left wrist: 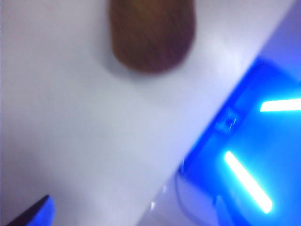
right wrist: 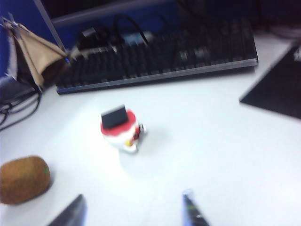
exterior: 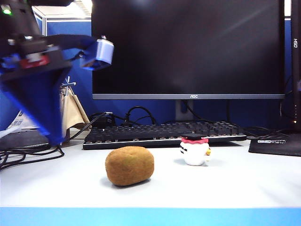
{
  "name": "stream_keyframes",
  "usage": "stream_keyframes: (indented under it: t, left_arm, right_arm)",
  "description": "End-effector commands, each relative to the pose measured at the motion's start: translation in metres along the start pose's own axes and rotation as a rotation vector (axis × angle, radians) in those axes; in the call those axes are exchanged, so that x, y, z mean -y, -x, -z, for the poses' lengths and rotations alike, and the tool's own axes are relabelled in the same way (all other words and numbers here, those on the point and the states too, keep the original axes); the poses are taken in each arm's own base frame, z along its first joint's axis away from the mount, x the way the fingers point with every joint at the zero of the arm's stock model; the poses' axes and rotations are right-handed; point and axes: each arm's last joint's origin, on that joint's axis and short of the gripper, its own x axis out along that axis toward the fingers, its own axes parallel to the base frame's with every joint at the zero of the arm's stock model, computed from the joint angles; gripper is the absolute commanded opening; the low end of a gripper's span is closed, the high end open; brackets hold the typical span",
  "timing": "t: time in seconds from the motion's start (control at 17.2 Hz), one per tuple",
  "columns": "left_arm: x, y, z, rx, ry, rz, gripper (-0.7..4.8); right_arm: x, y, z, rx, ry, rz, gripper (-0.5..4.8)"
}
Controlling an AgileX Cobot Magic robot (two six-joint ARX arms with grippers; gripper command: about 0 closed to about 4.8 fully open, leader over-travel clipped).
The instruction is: Place the kiwi on top of the doll with a flat head.
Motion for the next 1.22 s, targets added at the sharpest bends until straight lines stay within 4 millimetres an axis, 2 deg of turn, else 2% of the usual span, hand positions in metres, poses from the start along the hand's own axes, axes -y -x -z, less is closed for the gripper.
stream_keyframes:
  t: [0.06, 0.12, 0.23, 0.41, 0.47, 0.58, 0.7, 0.76, 0.93, 1.05, 1.22]
  left_arm:
    - [-0.005, 0.004, -0.018, 0.204, -0.007, 0.074, 4.79]
    - [-0.006, 0.003, -0.025, 0.253, 0.006, 0.098, 4.79]
    - [-0.008, -0.001, -0.036, 0.288, 0.008, 0.155, 4.79]
    - [-0.014, -0.011, -0.055, 0.287, 0.017, 0.224, 4.79]
    - [-0.015, -0.013, -0.058, 0.282, 0.027, 0.227, 4.79]
    - [-0.017, -0.018, -0.066, 0.279, 0.028, 0.252, 4.79]
    - [-0.018, -0.025, -0.066, 0.263, 0.03, 0.279, 4.79]
    - [-0.018, -0.027, -0.066, 0.256, 0.029, 0.281, 4.79]
    - [-0.018, -0.032, -0.066, 0.251, 0.028, 0.302, 4.79]
    - [-0.018, -0.035, -0.066, 0.24, 0.024, 0.305, 4.79]
    - [-0.018, -0.046, -0.066, 0.215, 0.02, 0.337, 4.79]
  right_arm:
    - [-0.001, 0.0, -0.002, 0.007, -0.012, -0.006, 2.97]
    - [-0.001, 0.0, -0.002, 0.013, -0.011, -0.009, 2.97]
    - [-0.003, 0.002, -0.007, 0.031, -0.014, -0.032, 2.42]
    - [-0.005, 0.004, -0.014, 0.034, -0.004, -0.049, 2.48]
    - [-0.007, 0.006, -0.018, 0.031, -0.004, -0.053, 2.65]
    - [-0.013, 0.01, -0.035, 0.006, -0.007, -0.094, 2.69]
    - [-0.026, 0.01, -0.068, -0.098, -0.012, -0.209, 2.68]
    - [-0.03, 0.008, -0.075, -0.129, 0.0, -0.249, 2.69]
    - [-0.036, -0.005, -0.102, -0.261, 0.199, -0.257, 2.71]
    - [-0.034, -0.013, -0.1, -0.312, 0.205, -0.237, 2.75]
    - [-0.03, -0.013, -0.094, -0.379, 0.19, -0.212, 2.75]
